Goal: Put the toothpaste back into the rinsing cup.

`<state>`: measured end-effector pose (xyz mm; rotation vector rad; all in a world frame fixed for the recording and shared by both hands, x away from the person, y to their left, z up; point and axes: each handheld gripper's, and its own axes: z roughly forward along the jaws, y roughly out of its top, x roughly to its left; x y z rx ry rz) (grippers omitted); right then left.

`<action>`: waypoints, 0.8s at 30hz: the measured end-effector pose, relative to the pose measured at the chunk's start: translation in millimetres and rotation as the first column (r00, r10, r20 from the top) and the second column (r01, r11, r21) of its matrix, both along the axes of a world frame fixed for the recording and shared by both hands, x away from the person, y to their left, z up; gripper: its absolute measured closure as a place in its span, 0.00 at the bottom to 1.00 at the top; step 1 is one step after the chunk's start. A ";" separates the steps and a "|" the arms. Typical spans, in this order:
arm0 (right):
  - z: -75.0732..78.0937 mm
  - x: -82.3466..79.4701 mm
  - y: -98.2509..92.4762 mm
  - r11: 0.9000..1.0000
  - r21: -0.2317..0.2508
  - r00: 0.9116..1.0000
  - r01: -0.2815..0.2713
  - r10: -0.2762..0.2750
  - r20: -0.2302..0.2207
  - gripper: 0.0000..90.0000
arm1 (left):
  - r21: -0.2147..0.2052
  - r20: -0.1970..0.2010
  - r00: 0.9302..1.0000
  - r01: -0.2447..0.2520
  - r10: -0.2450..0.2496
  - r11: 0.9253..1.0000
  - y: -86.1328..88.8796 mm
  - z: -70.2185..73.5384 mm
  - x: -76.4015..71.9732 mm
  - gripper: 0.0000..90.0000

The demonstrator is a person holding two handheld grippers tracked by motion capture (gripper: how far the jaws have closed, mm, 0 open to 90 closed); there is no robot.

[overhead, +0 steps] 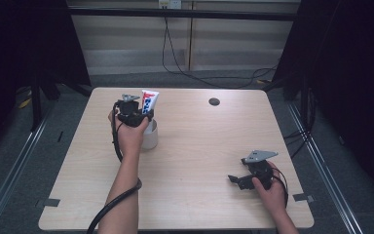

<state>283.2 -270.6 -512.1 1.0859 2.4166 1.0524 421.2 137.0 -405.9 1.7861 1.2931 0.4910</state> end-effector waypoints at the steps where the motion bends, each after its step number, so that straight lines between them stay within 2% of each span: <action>1: 0.0 0.0 0.0 1.000 0.000 1.000 0.000 0.000 0.000 0.13 | -0.002 -0.001 1.000 0.000 0.000 1.000 0.1 -0.1 -0.7 0.69; 6: 0.0 0.0 0.1 1.000 0.000 1.000 0.000 0.000 0.000 0.13 | 0.024 -0.005 1.000 0.004 -0.004 1.000 -0.1 -1.0 -3.7 0.68; 24: 0.0 0.4 1.3 1.000 0.000 1.000 -0.001 0.001 -0.002 0.13 | 0.045 -0.010 1.000 0.002 -0.001 0.999 -3.3 -7.0 -16.2 0.67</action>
